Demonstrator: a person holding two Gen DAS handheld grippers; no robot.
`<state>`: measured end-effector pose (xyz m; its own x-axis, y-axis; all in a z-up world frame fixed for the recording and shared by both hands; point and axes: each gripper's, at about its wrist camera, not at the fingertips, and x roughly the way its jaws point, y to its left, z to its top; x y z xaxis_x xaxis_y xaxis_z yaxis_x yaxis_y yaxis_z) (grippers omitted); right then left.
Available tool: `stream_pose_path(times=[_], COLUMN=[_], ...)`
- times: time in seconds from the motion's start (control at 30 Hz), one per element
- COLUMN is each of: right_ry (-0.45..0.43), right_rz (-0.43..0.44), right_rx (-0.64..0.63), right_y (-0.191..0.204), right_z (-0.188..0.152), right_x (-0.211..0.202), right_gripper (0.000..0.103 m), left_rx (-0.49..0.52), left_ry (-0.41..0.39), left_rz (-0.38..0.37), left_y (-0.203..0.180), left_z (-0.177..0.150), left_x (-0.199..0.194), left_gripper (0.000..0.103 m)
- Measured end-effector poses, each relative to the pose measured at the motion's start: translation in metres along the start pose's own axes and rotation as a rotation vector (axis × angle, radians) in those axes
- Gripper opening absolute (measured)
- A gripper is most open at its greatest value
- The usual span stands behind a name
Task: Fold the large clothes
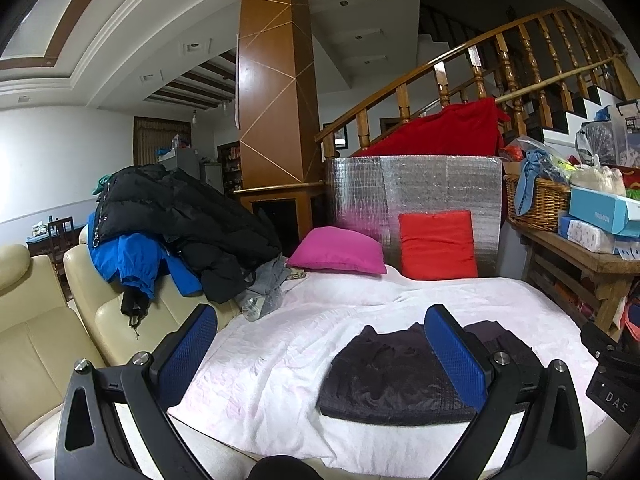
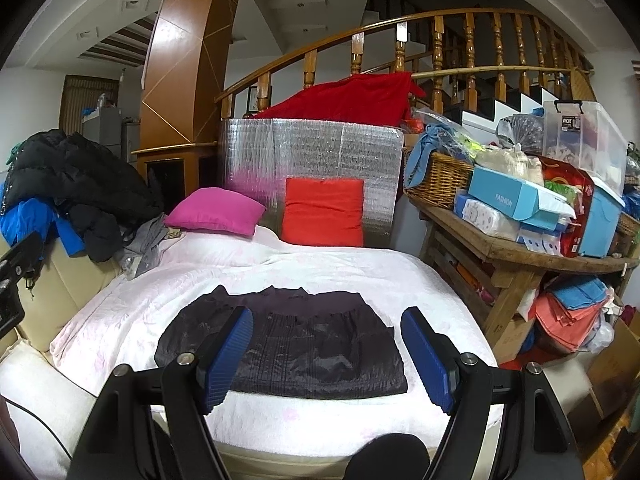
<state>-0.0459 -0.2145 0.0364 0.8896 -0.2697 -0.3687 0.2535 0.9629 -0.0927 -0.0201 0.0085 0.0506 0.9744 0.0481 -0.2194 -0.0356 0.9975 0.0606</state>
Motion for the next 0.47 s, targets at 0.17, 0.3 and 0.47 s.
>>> stream_pose_path(times=[0.17, 0.3, 0.47], right_ry=[0.024, 0.042, 0.084], right_rz=[-0.001, -0.005, -0.023], right_rx=[-0.001, -0.009, -0.013], right_y=[0.0, -0.001, -0.013], right_z=[-0.002, 0.0, 0.001], right_x=[0.014, 0.031, 0.07], right_gripper=[0.08, 0.08, 0.08], left_rx=[0.008, 0.003, -0.016], left_ry=[0.015, 0.04, 0.117], left_rz=[-0.006, -0.021, -0.1], left_y=[-0.005, -0.008, -0.008], left_z=[-0.003, -0.005, -0.013], left_x=[0.008, 0.023, 0.068], left_gripper=[0.103, 0.103, 0.103])
